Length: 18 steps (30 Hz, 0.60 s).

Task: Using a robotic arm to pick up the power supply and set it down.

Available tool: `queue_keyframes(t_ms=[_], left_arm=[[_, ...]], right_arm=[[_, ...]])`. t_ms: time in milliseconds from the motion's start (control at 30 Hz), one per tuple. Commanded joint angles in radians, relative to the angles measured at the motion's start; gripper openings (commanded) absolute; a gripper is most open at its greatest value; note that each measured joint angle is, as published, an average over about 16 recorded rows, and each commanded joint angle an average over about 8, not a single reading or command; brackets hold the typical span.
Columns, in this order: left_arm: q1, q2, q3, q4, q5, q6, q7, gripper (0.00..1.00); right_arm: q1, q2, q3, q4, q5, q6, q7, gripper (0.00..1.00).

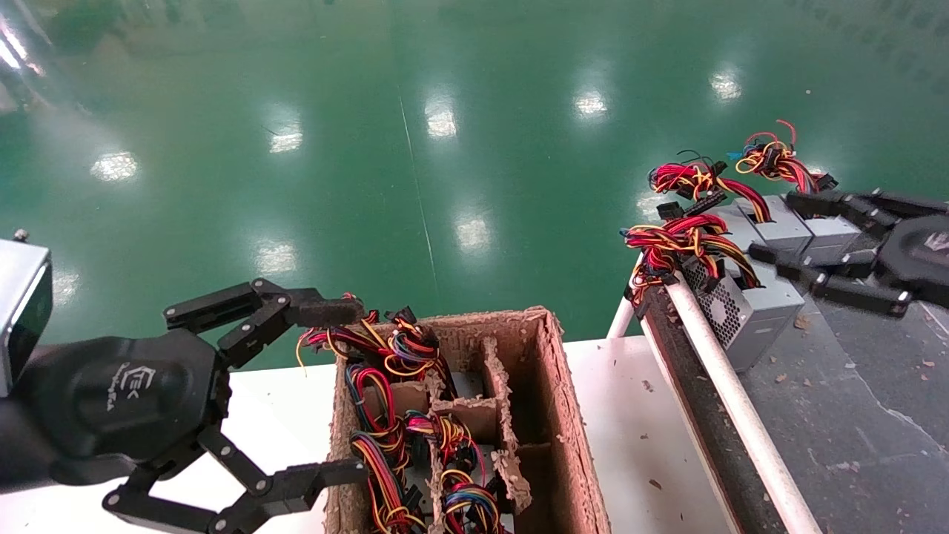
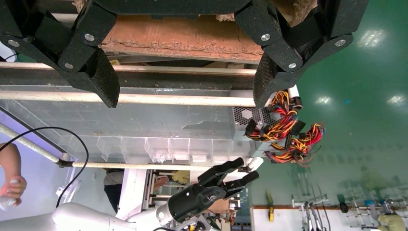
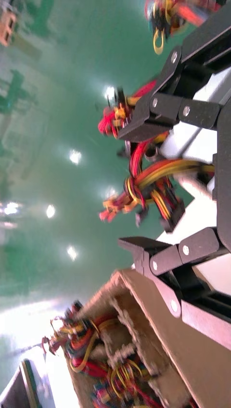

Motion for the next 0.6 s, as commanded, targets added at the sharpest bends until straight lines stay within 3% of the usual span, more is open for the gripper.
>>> queue_keyframes(t_ms=[33,600], left_arm=[[0.000,0.000,0.000,0.000,0.000,0.000,0.000,1.00],[0.000,0.000,0.000,0.000,0.000,0.000,0.000,1.00]], right_arm=[[-0.007,-0.001,-0.003,0.016,0.006,-0.002,0.005,1.00],[-0.105,-0.008,-0.002,0.214,0.104,-0.013,0.080,1.00]])
